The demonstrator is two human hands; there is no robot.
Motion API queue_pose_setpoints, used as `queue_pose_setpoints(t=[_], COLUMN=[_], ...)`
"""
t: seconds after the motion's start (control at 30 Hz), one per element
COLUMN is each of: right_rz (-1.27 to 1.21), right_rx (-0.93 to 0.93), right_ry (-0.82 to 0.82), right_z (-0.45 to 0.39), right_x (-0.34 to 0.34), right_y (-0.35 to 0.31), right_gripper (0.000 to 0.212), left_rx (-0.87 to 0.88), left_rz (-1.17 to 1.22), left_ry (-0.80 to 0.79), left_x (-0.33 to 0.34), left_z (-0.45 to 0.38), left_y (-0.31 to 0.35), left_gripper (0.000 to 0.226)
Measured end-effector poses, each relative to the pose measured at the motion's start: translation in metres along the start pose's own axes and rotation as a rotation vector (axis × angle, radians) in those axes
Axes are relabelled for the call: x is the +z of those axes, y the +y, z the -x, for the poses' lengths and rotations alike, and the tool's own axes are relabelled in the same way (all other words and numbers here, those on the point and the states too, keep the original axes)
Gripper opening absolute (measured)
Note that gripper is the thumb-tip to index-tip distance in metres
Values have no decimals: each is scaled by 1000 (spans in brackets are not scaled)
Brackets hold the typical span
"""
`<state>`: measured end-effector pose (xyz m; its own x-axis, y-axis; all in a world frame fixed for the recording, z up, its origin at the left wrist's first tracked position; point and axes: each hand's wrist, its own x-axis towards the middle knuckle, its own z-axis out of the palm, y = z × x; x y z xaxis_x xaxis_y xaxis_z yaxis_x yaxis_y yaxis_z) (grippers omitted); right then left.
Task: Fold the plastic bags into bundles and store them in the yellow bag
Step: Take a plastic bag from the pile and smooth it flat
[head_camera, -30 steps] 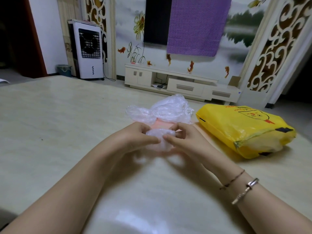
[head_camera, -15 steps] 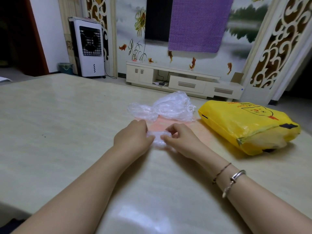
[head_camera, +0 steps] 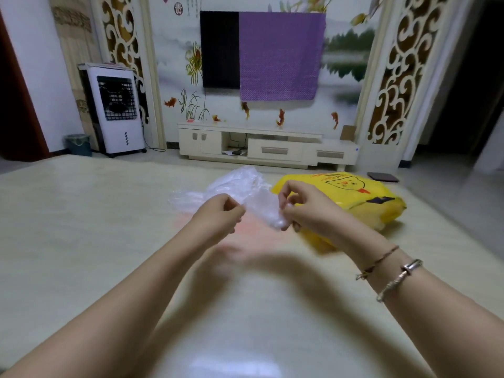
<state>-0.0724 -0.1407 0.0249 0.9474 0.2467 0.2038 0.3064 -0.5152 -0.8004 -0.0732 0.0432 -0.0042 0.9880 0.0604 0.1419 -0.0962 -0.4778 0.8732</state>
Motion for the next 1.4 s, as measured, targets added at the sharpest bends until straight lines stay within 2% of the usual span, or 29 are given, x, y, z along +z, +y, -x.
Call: queue_pose_setpoints(t=[0.07,0.23,0.33,0.43,0.57,0.7,0.73,0.8,0.87,0.97,1.1,1.17,1.2,1.27,1.3,1.4], right_rz=[0,-16,20,45,71,339,388,424,541,684,657,563,513,429,396,311], right_rx=[42,112,87,42,32,55,93,152,172,159,40,56,57,36,14,-52], right_ry=[22,151,200,149,60,27,72,62,-32,-128,-75,-78,-80,-53,-28,113], right_z=[22,59,53,32,3,-33,-40,-46,-41,-16,-2,7,13,29,35,52], right_x=[-29,-83,-95,-91,-66,-40,-37,-35,-36,-41,-51,-56,-59,-65,-67,-69], right_y=[15,70,97,110,114,112,106,102,106,106,112,113,113,106,104,86], right_gripper=[26,33,37,37,27,15,16,19,30,31,35,22,25,51,56,48], left_rx=[71,152,189,217,279,313,309,295,276,269,233,221,210,182,170,153], left_rz=[-101,-221,-281,-210,-111,-18,-3,16,33,19,3,2,-2,1,-7,-52], left_ry=[-38,-101,-40,25,-26,-73,-83,-93,-79,-51,-34,-46,-62,-115,-144,-183], left_x=[29,100,128,142,146,150,150,150,150,151,152,150,148,142,139,117], left_z=[3,2,-2,-10,-16,-21,-22,-23,-22,-20,-16,-13,-12,-10,-11,-4], left_y=[10,22,25,24,18,6,3,-1,0,3,10,11,12,15,16,21], left_gripper=[19,40,34,25,21,20,22,20,16,17,25,30,29,24,24,13])
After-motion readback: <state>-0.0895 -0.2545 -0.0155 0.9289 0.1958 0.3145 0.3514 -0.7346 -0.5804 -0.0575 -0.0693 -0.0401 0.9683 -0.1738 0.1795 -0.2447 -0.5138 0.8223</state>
